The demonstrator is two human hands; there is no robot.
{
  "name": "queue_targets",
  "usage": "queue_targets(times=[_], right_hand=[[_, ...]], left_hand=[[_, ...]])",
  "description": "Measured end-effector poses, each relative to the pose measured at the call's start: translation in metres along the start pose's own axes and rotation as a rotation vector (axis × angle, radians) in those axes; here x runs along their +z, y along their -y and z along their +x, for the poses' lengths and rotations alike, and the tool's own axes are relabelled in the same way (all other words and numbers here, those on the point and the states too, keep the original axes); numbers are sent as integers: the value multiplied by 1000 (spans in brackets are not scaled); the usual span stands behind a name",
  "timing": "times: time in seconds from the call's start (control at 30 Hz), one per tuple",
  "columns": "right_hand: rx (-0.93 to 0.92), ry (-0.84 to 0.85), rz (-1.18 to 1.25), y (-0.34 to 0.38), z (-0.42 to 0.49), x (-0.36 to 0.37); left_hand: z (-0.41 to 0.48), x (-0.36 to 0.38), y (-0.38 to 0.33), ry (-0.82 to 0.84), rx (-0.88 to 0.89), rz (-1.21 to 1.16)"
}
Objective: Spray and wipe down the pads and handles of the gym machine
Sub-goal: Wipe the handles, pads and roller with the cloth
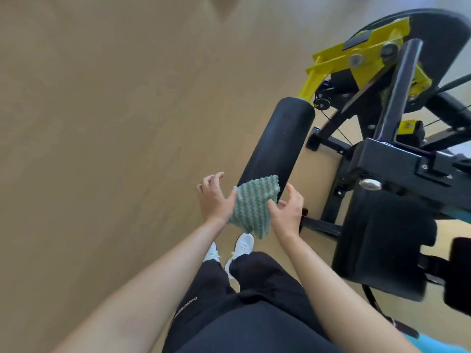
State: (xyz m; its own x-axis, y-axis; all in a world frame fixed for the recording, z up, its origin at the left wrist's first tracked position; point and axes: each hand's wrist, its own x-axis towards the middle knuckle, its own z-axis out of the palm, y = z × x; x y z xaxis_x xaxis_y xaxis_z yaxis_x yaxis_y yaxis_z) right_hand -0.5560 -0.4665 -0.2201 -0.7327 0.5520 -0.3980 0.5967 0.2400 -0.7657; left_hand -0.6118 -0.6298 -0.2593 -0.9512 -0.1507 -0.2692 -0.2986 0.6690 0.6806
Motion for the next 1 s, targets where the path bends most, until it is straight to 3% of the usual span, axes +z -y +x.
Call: queue_targets(times=[0.17,0.23,0.4,0.57,0.8,1.0], right_hand=[[-127,162,-127,-38,-11,31],[-124,183,-116,-51,-9,41],[-102,185,-48,-56,-2,59],[-69,87,-148,-54,17,72],[35,-53,-147,-27,70,74],[157,-163,-169,-4,116,77]], left_hand=[[-28,26,10,404,46,-124],[-30,36,15,491,50,-103],[-15,49,16,492,160,39],[12,56,6,512,281,113],[78,73,-26,662,424,129],[151,87,-58,817,706,295]])
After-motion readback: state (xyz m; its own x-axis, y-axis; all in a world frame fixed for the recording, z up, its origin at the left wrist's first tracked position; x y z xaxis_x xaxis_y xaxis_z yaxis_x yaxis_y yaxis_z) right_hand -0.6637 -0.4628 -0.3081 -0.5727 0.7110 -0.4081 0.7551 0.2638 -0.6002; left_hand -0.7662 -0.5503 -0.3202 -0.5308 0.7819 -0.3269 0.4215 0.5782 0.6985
